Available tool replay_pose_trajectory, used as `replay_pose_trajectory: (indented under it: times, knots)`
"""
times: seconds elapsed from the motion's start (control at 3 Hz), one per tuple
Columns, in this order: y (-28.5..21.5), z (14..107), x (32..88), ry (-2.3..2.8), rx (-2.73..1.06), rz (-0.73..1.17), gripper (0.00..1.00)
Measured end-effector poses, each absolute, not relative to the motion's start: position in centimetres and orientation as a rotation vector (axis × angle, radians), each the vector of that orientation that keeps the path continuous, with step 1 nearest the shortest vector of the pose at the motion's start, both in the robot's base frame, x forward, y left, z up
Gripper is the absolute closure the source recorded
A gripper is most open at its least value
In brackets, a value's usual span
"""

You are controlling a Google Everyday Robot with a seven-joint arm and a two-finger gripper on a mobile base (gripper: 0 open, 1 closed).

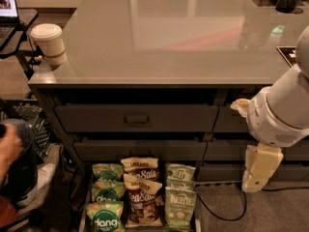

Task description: Pick green jalapeno chip bag from bottom drawer and place on counter

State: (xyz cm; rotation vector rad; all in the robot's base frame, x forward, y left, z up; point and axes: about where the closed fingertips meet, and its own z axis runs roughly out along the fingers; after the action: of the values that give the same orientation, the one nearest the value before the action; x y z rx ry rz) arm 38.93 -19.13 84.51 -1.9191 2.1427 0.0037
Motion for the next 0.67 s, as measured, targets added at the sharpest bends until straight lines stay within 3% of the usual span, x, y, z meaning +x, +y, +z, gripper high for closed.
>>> replay_pose_trajectory:
  times: [0.67]
  knots:
    - [-16.9,76.4,38.8,2.080,-2.008,0.068,0.00]
